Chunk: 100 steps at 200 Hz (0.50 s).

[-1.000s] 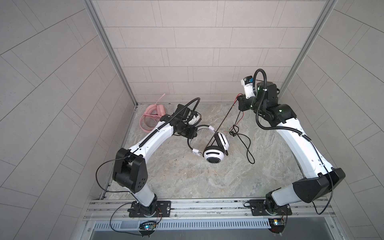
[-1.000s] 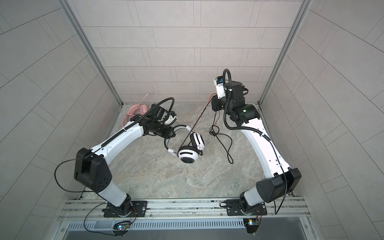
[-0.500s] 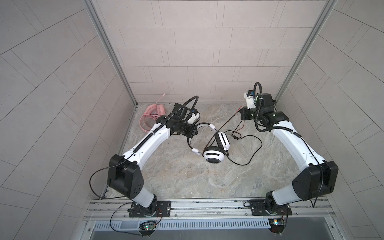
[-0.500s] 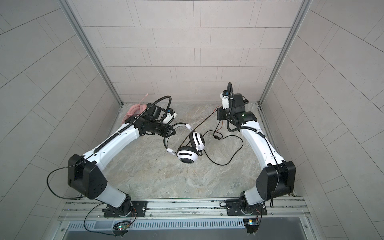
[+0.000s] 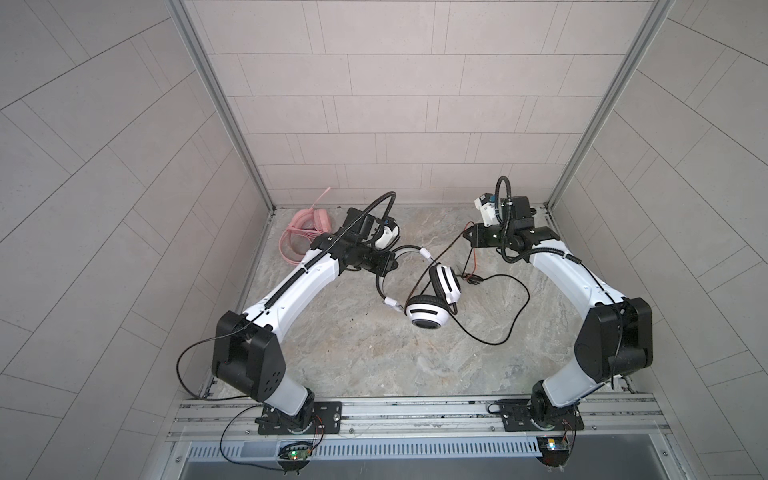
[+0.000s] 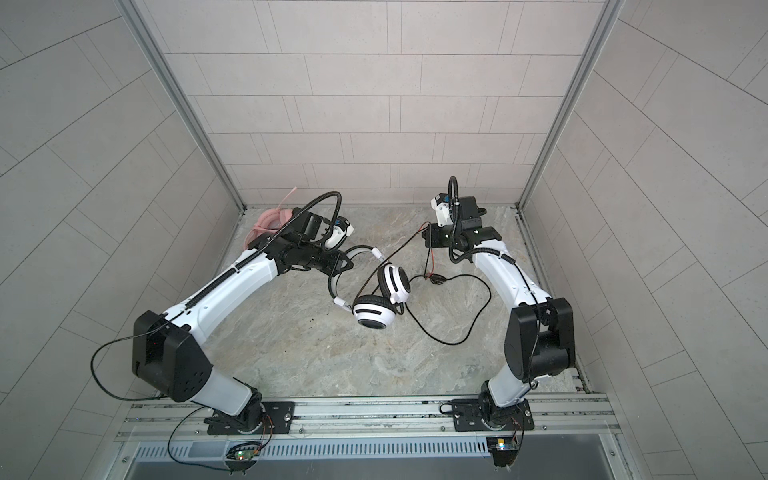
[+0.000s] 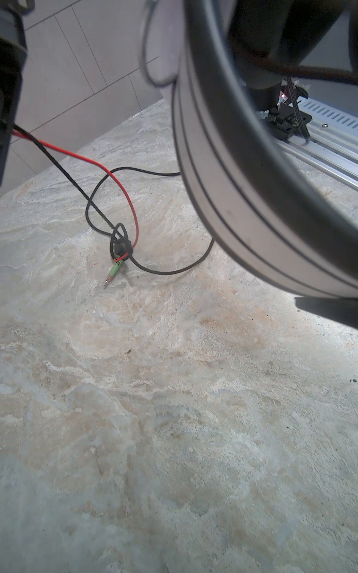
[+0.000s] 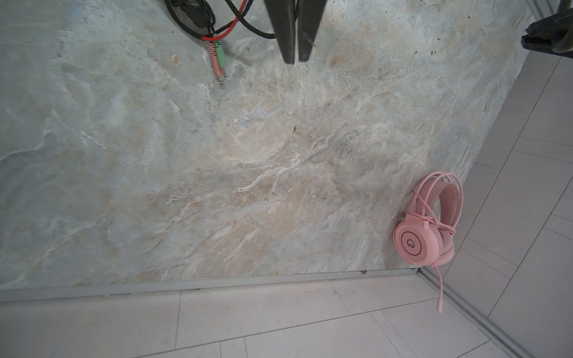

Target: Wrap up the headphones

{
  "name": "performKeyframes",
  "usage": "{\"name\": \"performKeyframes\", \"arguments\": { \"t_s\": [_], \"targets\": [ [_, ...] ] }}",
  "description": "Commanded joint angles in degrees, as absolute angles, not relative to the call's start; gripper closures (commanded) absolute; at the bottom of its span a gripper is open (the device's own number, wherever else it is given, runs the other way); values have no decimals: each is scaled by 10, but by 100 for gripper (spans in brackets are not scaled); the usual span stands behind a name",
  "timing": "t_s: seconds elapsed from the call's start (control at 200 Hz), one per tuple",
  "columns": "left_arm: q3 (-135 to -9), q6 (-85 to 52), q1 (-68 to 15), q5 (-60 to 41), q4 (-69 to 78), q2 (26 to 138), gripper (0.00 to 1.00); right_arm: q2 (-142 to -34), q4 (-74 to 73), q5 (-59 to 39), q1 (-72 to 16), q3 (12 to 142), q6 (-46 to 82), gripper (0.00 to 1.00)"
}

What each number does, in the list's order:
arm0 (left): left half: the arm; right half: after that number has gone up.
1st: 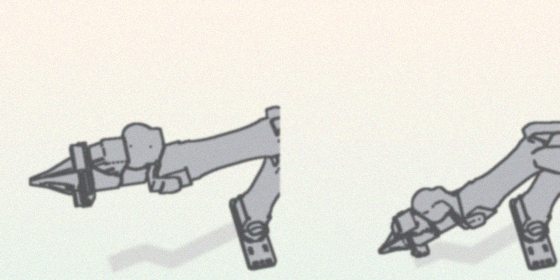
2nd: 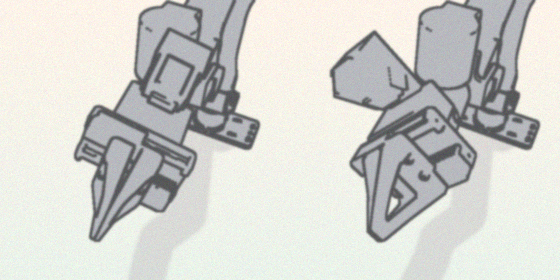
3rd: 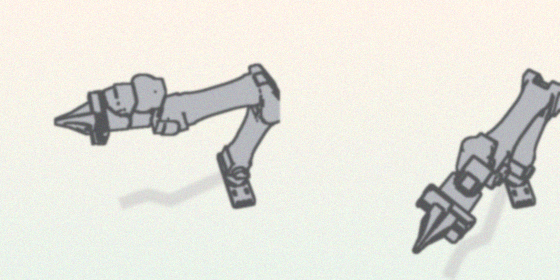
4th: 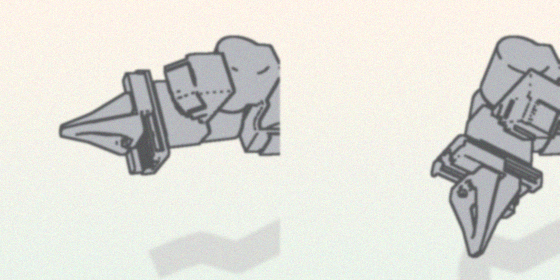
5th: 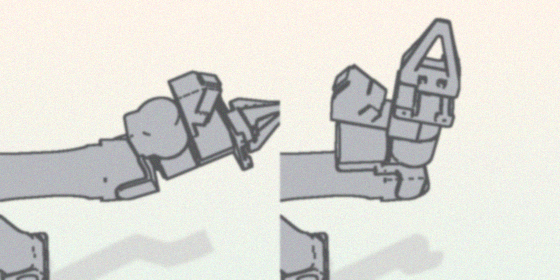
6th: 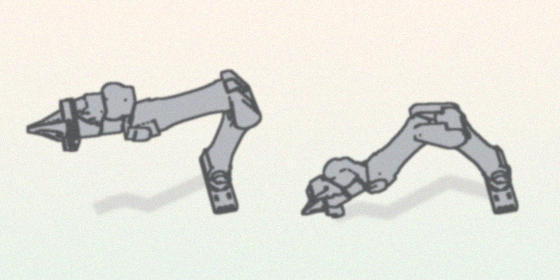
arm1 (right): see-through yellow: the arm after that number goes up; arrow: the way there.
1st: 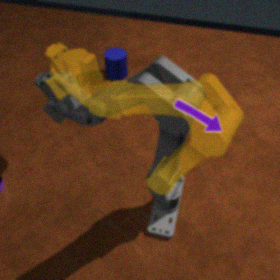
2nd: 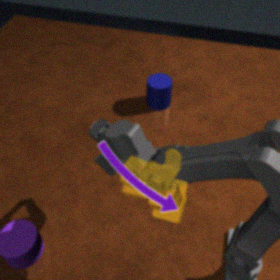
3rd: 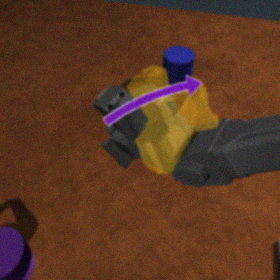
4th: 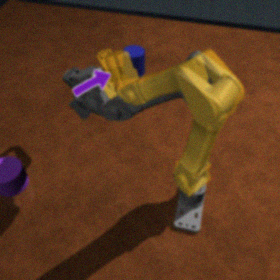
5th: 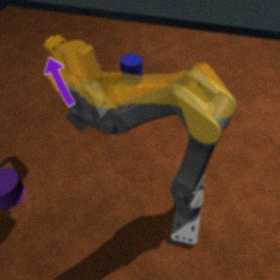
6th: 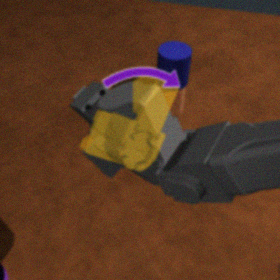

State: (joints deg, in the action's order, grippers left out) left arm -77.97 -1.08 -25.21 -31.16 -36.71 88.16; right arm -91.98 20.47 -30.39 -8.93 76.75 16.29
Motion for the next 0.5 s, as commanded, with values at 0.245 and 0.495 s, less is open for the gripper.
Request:
{"name": "performKeyframes", "arguments": {
  "t_s": [0.245, 0.495],
  "targets": [
    [-752, -28, -254, -321, -314, 818, 100, -958, 74, -362, -114, 683, 240, 100],
    [-730, -42, -253, -293, -286, 792, 100, -996, 84, -358, -154, 667, 231, 96]
  ]
}}
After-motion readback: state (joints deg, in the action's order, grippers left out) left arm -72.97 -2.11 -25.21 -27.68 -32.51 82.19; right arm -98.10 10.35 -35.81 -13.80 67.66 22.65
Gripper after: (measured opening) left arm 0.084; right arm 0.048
